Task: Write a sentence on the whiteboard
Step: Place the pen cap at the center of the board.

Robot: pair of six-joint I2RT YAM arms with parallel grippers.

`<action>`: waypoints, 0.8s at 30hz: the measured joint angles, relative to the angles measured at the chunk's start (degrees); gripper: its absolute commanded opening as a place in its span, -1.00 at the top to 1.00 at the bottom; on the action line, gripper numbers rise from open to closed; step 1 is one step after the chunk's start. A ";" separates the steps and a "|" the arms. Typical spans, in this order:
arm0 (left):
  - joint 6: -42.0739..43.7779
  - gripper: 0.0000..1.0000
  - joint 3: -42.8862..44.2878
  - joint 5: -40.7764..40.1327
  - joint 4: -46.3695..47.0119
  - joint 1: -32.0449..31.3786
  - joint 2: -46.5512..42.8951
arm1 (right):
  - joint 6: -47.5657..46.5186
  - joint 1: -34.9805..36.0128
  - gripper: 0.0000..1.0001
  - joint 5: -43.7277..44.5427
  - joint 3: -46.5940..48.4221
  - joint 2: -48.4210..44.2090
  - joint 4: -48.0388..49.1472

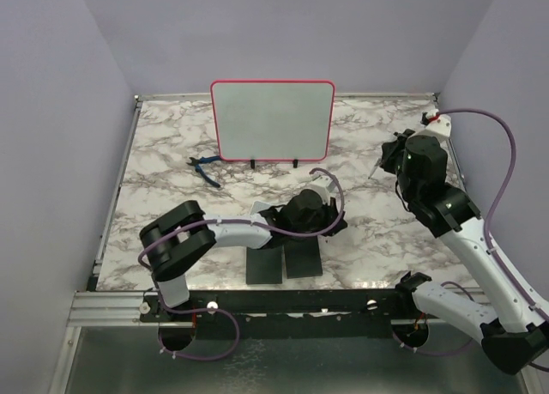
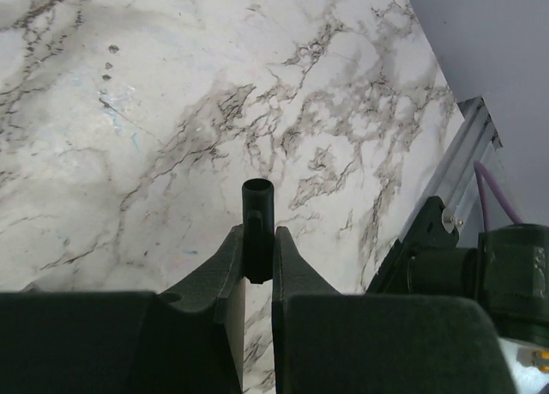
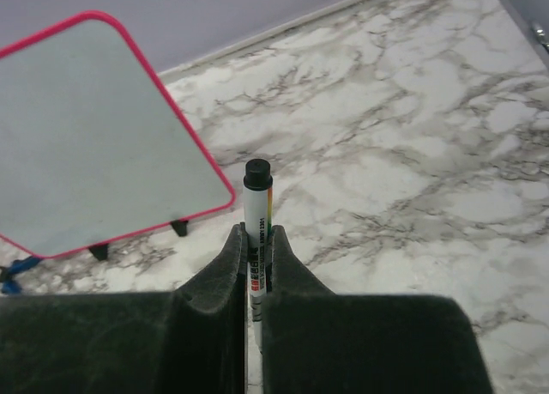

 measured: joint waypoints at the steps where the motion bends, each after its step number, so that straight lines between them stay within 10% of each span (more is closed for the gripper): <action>1: -0.76 0.99 1.44 -0.61 -0.42 -0.42 1.53 | -0.09 0.00 0.99 1.42 0.00 0.20 -1.11; 24: -1.55 -0.69 13.33 -10.16 -13.62 -3.19 13.22 | -1.51 0.00 0.99 6.40 -2.73 -3.02 -3.74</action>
